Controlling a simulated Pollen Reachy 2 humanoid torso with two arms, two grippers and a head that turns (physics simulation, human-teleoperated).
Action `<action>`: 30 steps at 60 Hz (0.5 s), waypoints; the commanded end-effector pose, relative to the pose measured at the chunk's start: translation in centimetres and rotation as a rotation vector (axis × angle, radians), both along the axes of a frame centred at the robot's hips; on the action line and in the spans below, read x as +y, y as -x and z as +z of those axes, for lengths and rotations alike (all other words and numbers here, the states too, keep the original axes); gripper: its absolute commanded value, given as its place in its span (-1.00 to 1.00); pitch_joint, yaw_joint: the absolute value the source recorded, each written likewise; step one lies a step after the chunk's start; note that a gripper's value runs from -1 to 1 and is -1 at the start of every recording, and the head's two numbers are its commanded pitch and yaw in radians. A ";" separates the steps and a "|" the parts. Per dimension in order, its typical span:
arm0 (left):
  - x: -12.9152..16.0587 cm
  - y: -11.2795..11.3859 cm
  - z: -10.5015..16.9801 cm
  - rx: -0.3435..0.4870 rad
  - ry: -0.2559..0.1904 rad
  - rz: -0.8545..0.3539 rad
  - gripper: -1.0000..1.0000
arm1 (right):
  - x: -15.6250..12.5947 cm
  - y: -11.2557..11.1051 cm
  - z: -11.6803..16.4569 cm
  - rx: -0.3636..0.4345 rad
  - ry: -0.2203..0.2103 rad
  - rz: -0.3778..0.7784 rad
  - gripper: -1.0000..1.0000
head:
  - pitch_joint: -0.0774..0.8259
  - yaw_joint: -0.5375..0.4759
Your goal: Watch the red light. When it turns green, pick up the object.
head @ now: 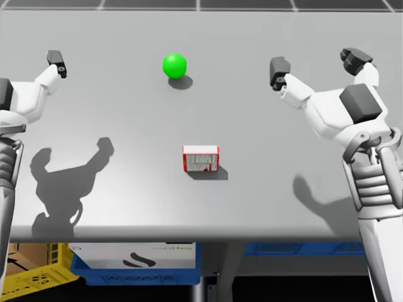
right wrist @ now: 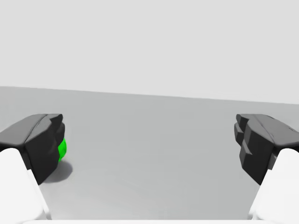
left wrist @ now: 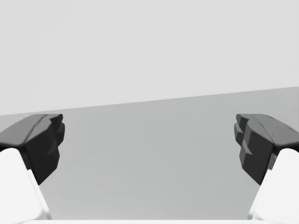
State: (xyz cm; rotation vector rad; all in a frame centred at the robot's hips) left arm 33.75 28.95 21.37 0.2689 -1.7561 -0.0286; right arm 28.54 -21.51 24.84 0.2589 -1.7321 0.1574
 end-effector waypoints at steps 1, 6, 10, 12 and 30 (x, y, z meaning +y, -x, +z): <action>0.0 -0.1 -0.1 0.007 0.000 0.001 -1.00 | 1.2 1.3 -0.3 0.042 -0.003 0.237 -1.00 | 0.82 0.04; -0.1 -0.1 -0.2 0.010 -0.003 -0.001 -1.00 | 1.6 1.9 -0.9 0.065 0.022 0.361 -1.00 | 0.82 0.03; -0.1 -0.1 -0.2 0.010 -0.003 -0.002 -1.00 | 1.9 2.4 -1.7 0.083 0.061 0.480 -1.00 | 0.83 0.03; -0.1 -0.1 -0.2 0.009 -0.002 -0.002 -1.00 | 2.2 2.8 -2.3 0.087 0.095 0.544 -1.00 | 0.83 0.02; -0.2 0.0 -0.3 0.013 -0.003 -0.004 -1.00 | 3.8 2.6 -6.5 0.126 0.181 0.797 -1.00 | 0.83 0.03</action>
